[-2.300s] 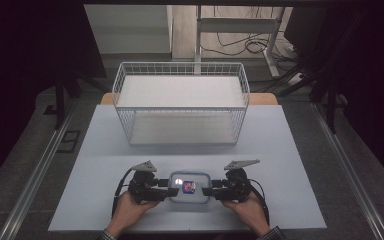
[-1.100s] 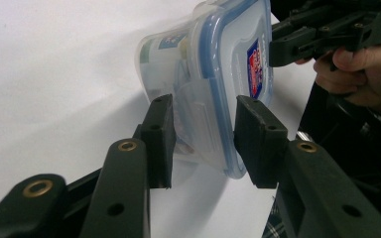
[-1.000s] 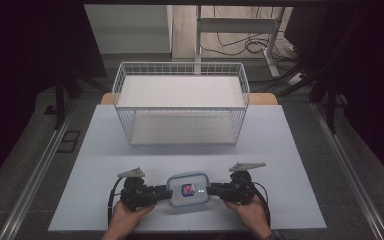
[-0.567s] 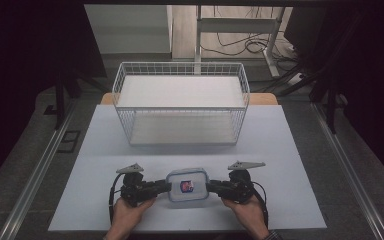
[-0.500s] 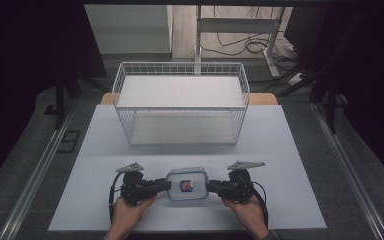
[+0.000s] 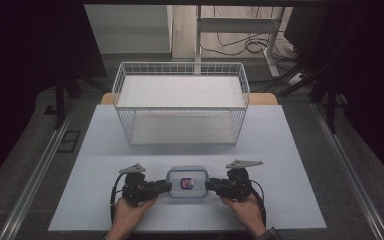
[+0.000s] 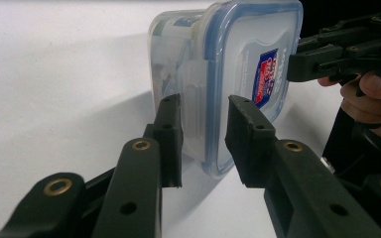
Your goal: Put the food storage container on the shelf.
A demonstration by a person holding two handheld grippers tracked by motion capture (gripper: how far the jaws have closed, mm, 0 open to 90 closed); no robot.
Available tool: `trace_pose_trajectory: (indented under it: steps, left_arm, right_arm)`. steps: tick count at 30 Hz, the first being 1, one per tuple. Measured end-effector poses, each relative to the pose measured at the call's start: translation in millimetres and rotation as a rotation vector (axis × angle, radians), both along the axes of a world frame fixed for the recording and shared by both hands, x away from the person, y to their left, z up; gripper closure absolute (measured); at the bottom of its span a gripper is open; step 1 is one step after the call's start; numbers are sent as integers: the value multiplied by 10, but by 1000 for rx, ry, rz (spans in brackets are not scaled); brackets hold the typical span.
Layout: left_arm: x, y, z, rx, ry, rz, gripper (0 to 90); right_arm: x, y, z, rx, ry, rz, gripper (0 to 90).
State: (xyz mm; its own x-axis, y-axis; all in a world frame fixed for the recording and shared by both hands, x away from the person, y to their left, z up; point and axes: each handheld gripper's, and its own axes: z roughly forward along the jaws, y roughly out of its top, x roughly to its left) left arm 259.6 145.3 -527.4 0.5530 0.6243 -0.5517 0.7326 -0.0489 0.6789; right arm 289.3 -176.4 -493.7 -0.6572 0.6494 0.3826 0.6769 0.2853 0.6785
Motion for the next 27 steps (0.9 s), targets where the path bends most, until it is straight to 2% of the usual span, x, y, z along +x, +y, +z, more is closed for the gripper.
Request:
trace_pose_trajectory:
  steps: [5,7,12,17,20,21,24,25,27]
  left_arm:
    - [-1,9,12,-4,0,16,712]
    - [7,9,35,5,-8,25,720]
    - [28,14,74,7,-18,31,719]
    - [53,30,180,12,-47,35,718]
    - [89,56,320,15,-76,43,716]
    - [89,56,320,15,-76,43,716]
    - [152,87,486,27,-104,47,716]
    - [152,87,486,27,-104,47,716]
    - [197,95,590,33,-116,50,715]
  right_arm:
    - [25,-4,-32,21,13,-28,691]
    - [29,-12,-11,27,4,-48,728]
    - [44,-8,16,37,-4,-54,728]
    - [62,0,75,48,-25,-53,728]
    - [98,17,191,61,-52,-50,728]
    - [98,17,191,61,-52,-50,728]
    - [161,52,328,70,-71,-45,728]
    - [161,52,328,70,-71,-45,728]
    - [227,73,466,69,-94,-41,728]
